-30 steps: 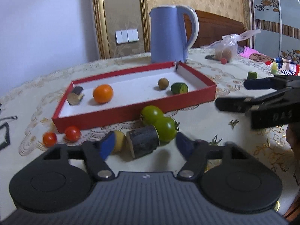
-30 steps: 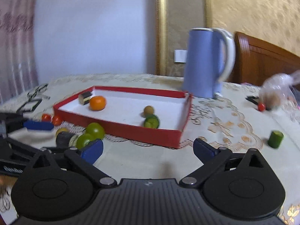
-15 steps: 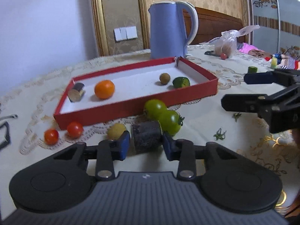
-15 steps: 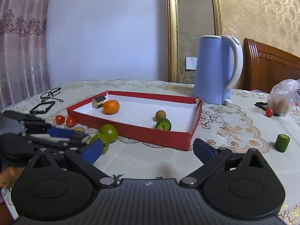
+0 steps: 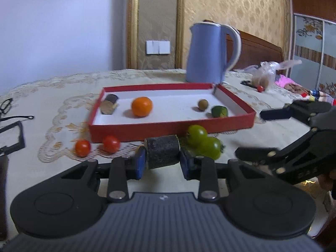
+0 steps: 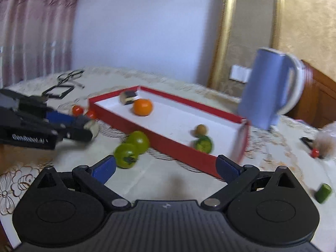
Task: Organize fruits
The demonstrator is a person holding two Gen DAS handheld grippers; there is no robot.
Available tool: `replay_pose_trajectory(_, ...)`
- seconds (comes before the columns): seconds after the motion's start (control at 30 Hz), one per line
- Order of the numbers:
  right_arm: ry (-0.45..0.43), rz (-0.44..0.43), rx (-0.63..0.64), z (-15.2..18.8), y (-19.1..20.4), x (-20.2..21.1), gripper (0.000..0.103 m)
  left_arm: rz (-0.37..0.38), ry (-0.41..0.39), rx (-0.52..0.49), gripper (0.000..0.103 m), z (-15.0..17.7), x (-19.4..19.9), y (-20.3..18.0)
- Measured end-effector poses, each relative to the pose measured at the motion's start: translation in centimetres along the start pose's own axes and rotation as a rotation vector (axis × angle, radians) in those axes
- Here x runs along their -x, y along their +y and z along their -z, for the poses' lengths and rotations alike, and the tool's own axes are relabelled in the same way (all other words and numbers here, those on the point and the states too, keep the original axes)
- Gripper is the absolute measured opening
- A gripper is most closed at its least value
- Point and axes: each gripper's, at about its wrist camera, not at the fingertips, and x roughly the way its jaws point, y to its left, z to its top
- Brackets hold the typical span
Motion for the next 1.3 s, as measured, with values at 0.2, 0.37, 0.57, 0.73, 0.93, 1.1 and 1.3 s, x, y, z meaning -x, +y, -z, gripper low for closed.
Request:
replay_pose_trajectory(0.2,0.099,-0.108,-0.017,-1.2,1.4,-3.6,0.076,-0.014,-0.013,0.029,0.031,0.2,0.7,1.2)
replay_pose_trajectory(0.37,0.139,-0.143,-0.027,-1.3,1.9,-5.3,0.032,-0.011,-0.02,0.043,0.031,0.5,0.9,1.7)
replay_pose_trajectory(0.57,0.098,-0.148,-0.06,-0.4,1.2,-3.1,0.032,0.016,-0.018,0.067,0.031,-0.6,0.7,2.0)
replay_pose_trajectory(0.73,0.001,-0.127,-0.139,1.3,-0.1,1.0,0.032,-0.001,0.007,-0.004,0.03,-4.1,-1.7,-0.4)
replay_pose_trajectory(0.93,-0.065,-0.105,-0.264,3.7,-2.5,3.9,0.032,-0.007,0.048,-0.05,0.03,-9.2,-7.2,-2.9)
replay_pose_trajectory(1.1,-0.085,-0.099,-0.301,4.2,-3.6,4.3,0.032,-0.115,0.087,-0.092,0.028,-11.4,-12.2,-4.1)
replay_pose_trajectory(1.3,-0.075,-0.101,-0.316,5.0,-4.1,4.0,0.032,-0.12,0.084,-0.069,0.079,-9.9,-10.3,-2.3)
